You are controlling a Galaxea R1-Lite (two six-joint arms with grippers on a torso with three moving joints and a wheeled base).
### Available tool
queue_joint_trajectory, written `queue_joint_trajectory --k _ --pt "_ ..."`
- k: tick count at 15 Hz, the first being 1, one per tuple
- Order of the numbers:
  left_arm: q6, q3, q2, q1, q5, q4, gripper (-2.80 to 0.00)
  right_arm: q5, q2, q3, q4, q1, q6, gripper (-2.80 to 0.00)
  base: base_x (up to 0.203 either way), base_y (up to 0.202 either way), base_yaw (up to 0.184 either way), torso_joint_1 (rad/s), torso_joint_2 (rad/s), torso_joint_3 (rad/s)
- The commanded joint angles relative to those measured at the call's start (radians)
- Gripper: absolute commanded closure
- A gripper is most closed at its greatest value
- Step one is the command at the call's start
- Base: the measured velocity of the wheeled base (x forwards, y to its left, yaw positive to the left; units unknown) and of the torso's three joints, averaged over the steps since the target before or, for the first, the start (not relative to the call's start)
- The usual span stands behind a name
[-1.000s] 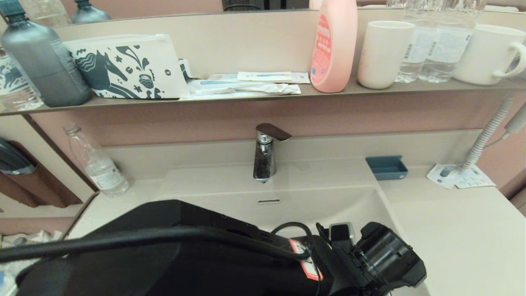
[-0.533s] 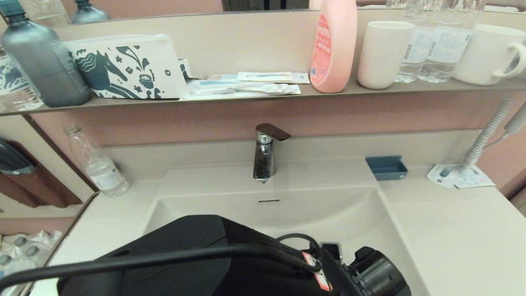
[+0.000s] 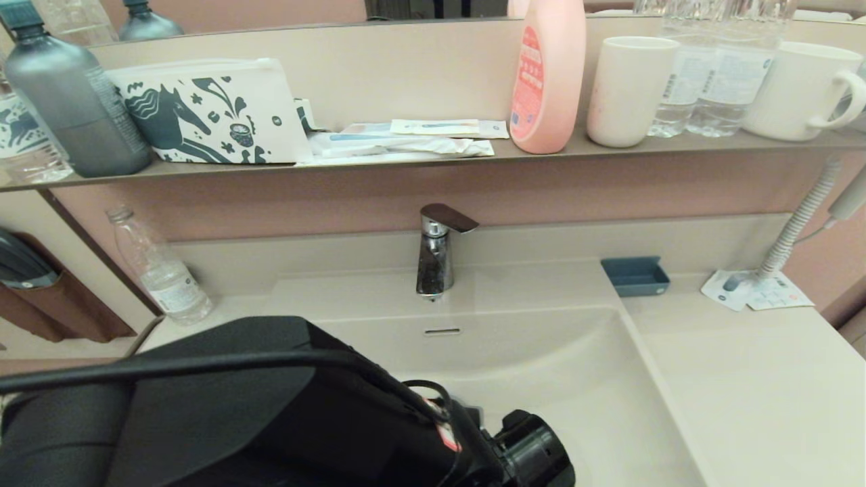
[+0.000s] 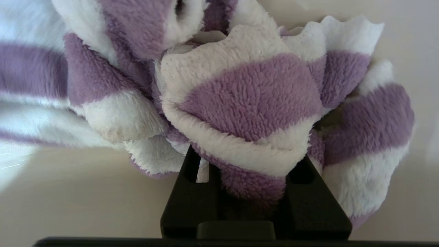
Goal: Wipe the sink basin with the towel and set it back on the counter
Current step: Wipe the sink
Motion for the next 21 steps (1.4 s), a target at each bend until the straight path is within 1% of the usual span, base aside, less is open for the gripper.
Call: queue_joint_trajectory --k 1,4,7,8,9,10,12,14,16,17,20,21 --pt "0.0 0.067 -0.048 0.058 0.003 0.005 0.0 0.0 0.0 0.0 0.0 0.0 0.0 0.0 0.0 0.0 0.0 0.0 0.0 0.0" --pt "0.022 0.192 -0.133 0.139 0.0 0.0 0.0 0.0 0.0 0.0 0.0 0.0 0.0 0.0 0.0 0.0 0.0 0.0 0.0 0.0" --pt "0.053 0.301 -0.147 0.199 -0.002 -0.011 0.0 0.0 0.0 0.0 0.0 0.0 0.0 0.0 0.0 0.0 0.0 0.0 0.0 0.0" --pt "0.068 0.336 -0.153 0.218 -0.001 -0.044 0.0 0.0 0.0 0.0 0.0 0.0 0.0 0.0 0.0 0.0 0.0 0.0 0.0 0.0" --pt "0.112 0.364 -0.172 0.239 0.0 -0.104 0.0 0.0 0.0 0.0 0.0 0.0 0.0 0.0 0.0 0.0 0.0 0.0 0.0 0.0" --pt "0.176 0.382 -0.189 0.269 0.003 -0.174 0.0 0.0 0.0 0.0 0.0 0.0 0.0 0.0 0.0 0.0 0.0 0.0 0.0 0.0" --pt "0.281 0.39 -0.197 0.328 0.036 -0.304 0.0 0.0 0.0 0.0 0.0 0.0 0.0 0.0 0.0 0.0 0.0 0.0 0.0 0.0" --pt "0.385 0.392 -0.198 0.375 0.048 -0.39 0.0 0.0 0.0 0.0 0.0 0.0 0.0 0.0 0.0 0.0 0.0 0.0 0.0 0.0" --pt "0.506 0.394 -0.211 0.437 0.049 -0.441 0.0 0.0 0.0 0.0 -0.001 0.0 0.0 0.0 0.0 0.0 0.0 0.0 0.0 0.0" --pt "0.537 0.393 -0.208 0.457 0.051 -0.485 0.0 0.0 0.0 0.0 -0.001 0.0 0.0 0.0 0.0 0.0 0.0 0.0 0.0 0.0" --pt "0.543 0.396 -0.191 0.454 0.059 -0.579 0.0 0.0 0.0 0.0 0.0 0.0 0.0 0.0 0.0 0.0 0.0 0.0 0.0 0.0" --pt "0.542 0.394 -0.189 0.446 0.06 -0.626 0.0 0.0 0.0 0.0 -0.001 0.0 0.0 0.0 0.0 0.0 0.0 0.0 0.0 0.0"
